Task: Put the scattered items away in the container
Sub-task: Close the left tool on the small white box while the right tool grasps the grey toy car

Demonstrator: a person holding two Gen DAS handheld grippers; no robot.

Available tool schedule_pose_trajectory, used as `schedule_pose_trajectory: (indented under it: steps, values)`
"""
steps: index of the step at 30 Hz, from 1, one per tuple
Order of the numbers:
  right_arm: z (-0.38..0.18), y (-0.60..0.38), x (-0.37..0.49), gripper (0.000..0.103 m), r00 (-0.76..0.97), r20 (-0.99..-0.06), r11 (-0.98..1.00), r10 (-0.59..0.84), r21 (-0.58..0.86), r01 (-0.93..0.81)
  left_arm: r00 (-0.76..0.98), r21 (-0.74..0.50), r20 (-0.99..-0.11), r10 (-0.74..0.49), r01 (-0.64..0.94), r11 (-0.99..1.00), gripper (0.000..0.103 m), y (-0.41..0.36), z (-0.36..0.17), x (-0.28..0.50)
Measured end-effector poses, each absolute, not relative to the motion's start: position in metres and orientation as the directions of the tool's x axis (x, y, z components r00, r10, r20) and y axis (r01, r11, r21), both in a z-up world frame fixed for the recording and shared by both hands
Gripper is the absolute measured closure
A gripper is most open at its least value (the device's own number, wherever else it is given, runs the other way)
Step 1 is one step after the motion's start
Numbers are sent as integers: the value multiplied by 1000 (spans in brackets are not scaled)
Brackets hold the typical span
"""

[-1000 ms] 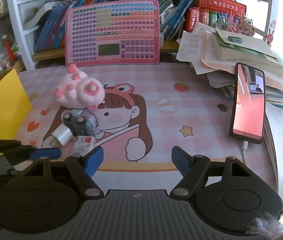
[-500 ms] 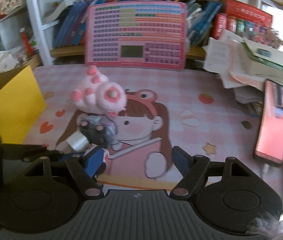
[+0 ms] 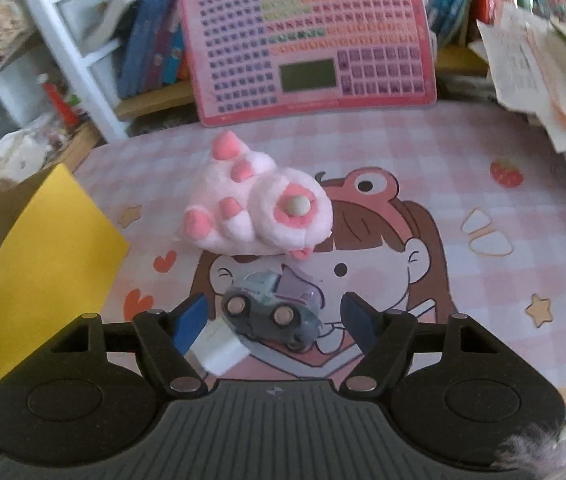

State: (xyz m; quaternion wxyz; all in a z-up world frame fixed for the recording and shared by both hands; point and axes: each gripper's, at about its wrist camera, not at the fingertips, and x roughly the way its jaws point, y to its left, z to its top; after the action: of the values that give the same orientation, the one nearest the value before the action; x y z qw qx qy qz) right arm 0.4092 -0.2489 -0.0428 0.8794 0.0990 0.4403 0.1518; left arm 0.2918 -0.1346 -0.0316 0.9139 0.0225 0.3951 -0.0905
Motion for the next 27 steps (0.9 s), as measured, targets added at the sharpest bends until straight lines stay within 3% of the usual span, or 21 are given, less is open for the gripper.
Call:
schedule_pose_trajectory:
  steps: [8, 13, 27]
  values:
    - [-56, -243, 428, 31, 543, -767, 935, 342, 335, -115, 695, 2, -712, -105, 151, 989, 75, -124, -22, 272]
    - [-64, -234, 427, 38, 550, -775, 948, 312, 291, -127, 701, 2, -704, -112, 160, 987, 75, -122, -18, 266]
    - [-66, -252, 410, 39, 580, -773, 966, 258, 201, -161, 718, -4, -681, -143, 191, 982, 75, -118, -12, 258]
